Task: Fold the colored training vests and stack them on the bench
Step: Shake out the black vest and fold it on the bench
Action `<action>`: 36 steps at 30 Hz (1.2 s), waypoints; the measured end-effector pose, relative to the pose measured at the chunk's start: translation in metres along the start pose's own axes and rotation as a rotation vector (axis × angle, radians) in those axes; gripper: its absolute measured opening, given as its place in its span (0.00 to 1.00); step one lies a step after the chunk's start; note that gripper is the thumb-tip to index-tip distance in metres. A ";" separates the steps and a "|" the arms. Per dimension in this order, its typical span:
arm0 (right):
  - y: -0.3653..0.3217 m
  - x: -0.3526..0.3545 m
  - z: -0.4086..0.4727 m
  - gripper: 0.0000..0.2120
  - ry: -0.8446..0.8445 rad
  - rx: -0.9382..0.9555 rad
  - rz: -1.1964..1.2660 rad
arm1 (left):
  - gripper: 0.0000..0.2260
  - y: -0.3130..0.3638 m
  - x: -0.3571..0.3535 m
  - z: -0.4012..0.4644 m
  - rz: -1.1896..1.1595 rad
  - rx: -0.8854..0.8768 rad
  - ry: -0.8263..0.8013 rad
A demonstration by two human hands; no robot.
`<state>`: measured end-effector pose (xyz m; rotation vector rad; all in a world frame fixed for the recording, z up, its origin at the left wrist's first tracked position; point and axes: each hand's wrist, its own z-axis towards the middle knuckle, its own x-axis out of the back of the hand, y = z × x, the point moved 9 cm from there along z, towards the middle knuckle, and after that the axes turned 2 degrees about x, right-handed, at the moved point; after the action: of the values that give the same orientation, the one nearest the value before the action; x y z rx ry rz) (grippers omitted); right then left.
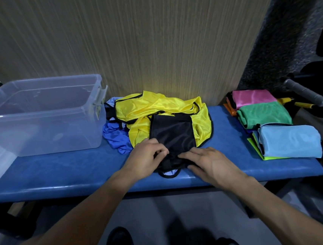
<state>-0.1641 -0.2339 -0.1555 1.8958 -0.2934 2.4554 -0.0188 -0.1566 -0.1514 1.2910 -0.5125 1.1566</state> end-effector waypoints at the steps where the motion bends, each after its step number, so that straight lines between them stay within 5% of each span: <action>1: 0.004 0.003 0.000 0.19 0.021 -0.033 0.074 | 0.13 -0.008 -0.002 -0.002 -0.089 0.050 -0.083; 6: 0.035 0.009 0.000 0.10 0.058 -0.264 0.465 | 0.27 -0.031 -0.010 -0.019 -0.237 0.079 -0.446; 15: 0.046 0.007 -0.018 0.08 0.100 -0.362 0.866 | 0.18 -0.008 -0.011 -0.026 -0.337 0.054 -0.182; 21: 0.052 0.011 -0.022 0.07 0.187 -0.520 0.851 | 0.29 -0.014 -0.029 -0.029 -0.589 0.394 -0.148; 25: 0.055 0.017 -0.015 0.12 0.278 -0.633 0.984 | 0.28 -0.011 -0.017 -0.022 -0.620 0.555 -0.008; 30: 0.054 0.015 -0.005 0.17 0.143 -0.538 1.084 | 0.27 -0.018 -0.017 -0.014 -0.615 0.673 0.047; 36: 0.072 0.008 0.011 0.06 0.160 -0.561 0.869 | 0.24 -0.020 -0.015 -0.003 -0.497 0.779 -0.035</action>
<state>-0.1652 -0.3075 -0.1547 1.4723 -1.8884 2.4610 -0.0080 -0.1564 -0.1740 1.9610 0.2803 0.9252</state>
